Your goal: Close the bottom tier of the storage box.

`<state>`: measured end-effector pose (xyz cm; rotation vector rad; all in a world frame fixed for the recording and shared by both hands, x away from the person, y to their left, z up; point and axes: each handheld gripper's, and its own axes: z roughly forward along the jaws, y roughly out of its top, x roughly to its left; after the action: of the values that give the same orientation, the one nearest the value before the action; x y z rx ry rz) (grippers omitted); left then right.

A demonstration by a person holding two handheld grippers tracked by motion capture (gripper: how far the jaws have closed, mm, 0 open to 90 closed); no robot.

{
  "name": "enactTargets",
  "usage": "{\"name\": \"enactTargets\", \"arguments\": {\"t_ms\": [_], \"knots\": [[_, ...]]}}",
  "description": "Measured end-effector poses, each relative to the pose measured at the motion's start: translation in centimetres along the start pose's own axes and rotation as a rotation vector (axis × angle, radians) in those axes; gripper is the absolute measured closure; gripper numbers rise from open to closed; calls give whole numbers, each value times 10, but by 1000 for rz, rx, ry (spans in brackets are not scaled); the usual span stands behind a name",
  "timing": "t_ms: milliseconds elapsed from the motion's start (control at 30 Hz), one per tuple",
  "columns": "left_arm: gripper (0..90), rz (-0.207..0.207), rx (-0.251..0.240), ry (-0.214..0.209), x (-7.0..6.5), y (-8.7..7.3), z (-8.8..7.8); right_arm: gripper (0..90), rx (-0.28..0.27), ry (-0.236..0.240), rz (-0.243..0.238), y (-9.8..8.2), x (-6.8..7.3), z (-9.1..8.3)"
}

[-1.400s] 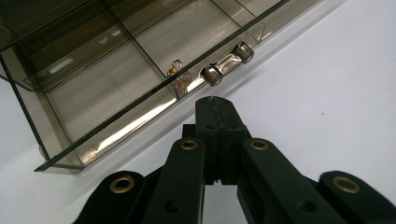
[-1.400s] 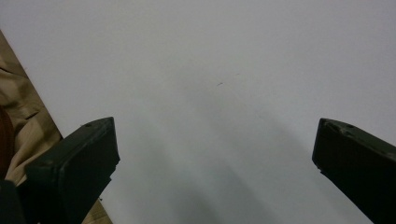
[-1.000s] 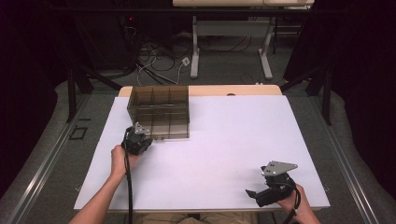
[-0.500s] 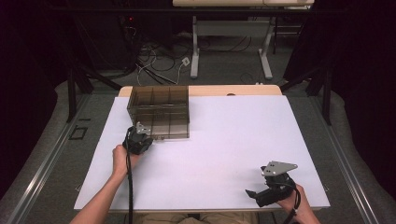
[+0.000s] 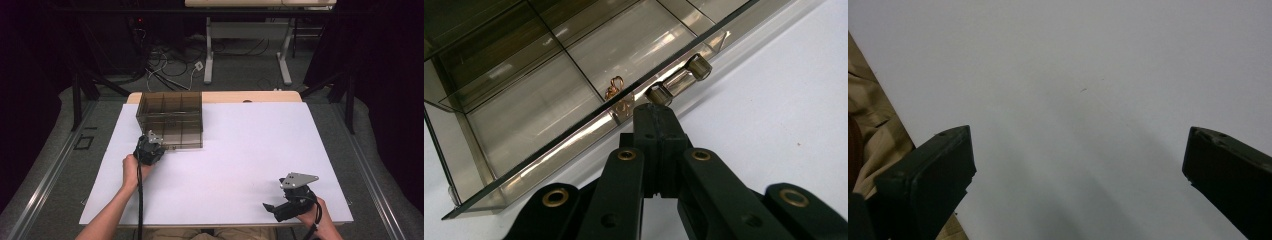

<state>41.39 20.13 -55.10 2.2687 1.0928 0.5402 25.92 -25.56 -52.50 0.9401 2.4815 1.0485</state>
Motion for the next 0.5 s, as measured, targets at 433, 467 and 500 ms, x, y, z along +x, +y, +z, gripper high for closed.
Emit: {"name": "enactTargets", "arguments": {"t_ms": [433,467,500], "knots": [[900,8,-4,25,-1,2,2,0,6,0,-4,0,0,0],[900,8,-1,23,-1,2,3,0,6,0,-4,0,0,0],[900,8,2,22,0,3,2,0,6,0,-5,0,0,0]]}}
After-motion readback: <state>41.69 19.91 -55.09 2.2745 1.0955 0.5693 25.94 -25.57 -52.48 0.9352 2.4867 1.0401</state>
